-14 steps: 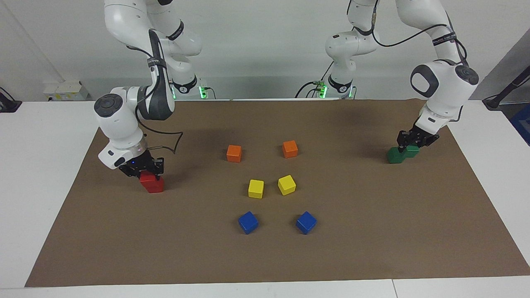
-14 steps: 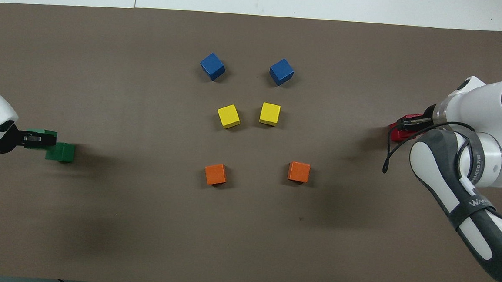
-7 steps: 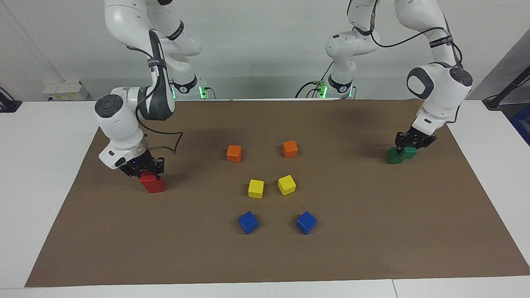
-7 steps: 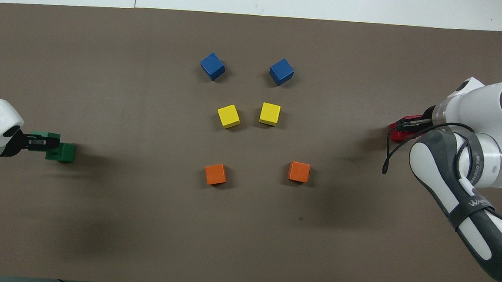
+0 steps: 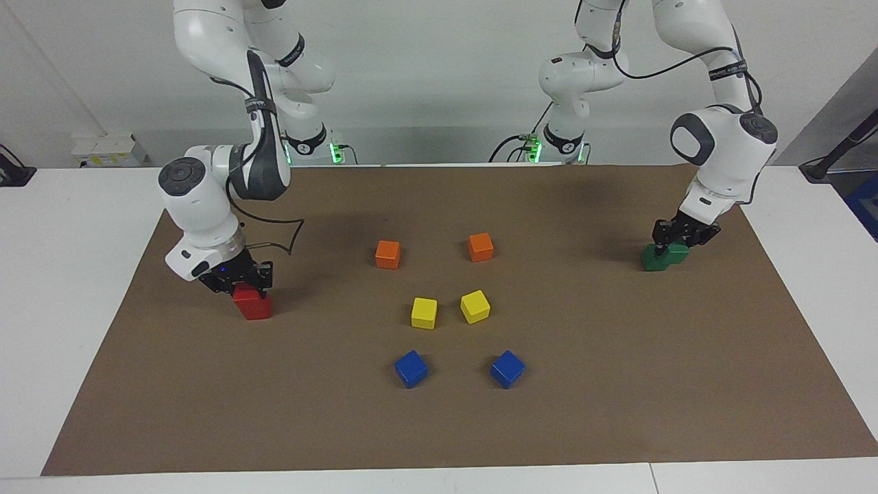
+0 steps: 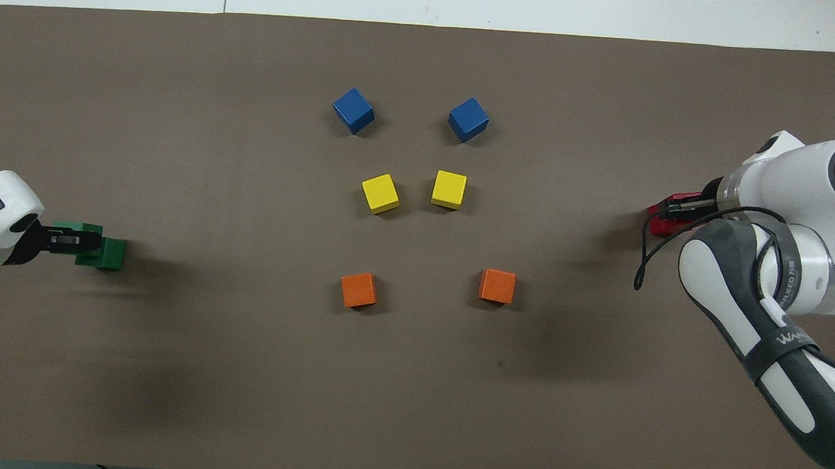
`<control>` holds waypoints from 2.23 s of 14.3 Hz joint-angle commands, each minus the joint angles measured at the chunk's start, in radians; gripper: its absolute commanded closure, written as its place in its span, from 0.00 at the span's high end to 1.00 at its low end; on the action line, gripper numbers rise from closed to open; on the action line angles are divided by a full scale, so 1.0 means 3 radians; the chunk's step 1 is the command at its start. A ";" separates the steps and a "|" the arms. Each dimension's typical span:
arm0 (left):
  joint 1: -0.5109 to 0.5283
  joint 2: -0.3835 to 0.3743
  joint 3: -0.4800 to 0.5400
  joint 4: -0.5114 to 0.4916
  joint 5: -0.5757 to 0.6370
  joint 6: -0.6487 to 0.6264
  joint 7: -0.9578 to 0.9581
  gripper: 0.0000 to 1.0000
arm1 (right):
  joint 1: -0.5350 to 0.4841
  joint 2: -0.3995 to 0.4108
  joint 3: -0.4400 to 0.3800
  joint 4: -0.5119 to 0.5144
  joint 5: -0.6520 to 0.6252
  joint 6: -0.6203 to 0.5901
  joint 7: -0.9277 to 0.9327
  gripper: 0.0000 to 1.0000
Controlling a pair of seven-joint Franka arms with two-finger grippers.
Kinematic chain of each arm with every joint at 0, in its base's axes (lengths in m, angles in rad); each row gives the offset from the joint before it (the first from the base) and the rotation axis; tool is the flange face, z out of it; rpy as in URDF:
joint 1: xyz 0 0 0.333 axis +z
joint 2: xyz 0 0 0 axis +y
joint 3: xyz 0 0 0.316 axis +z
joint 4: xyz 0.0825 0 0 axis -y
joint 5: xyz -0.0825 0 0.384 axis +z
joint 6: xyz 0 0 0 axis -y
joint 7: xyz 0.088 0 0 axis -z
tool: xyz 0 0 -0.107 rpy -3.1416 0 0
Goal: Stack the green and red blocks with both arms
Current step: 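Open both grippers and withdraw them from the two stacks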
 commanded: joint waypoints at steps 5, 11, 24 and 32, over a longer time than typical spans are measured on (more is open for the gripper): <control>0.0011 -0.0180 -0.0004 -0.0278 -0.0022 0.0275 0.0050 0.00 | -0.0054 -0.0065 0.0033 -0.0124 0.0051 0.0121 -0.0027 0.00; 0.0011 -0.0190 -0.0004 -0.0294 -0.0022 0.0307 0.0101 0.00 | -0.0059 -0.0065 0.0033 -0.0129 0.0051 0.0126 -0.0027 0.74; 0.0006 -0.0088 -0.0004 0.0191 -0.0022 -0.0285 0.0122 1.00 | -0.0028 -0.0228 0.0033 0.0019 0.0046 -0.0354 -0.0022 1.00; -0.0014 -0.0134 -0.0004 0.1107 -0.0012 -0.1268 0.0112 1.00 | 0.0023 -0.0964 0.0064 0.0090 0.0051 -0.1212 -0.0027 1.00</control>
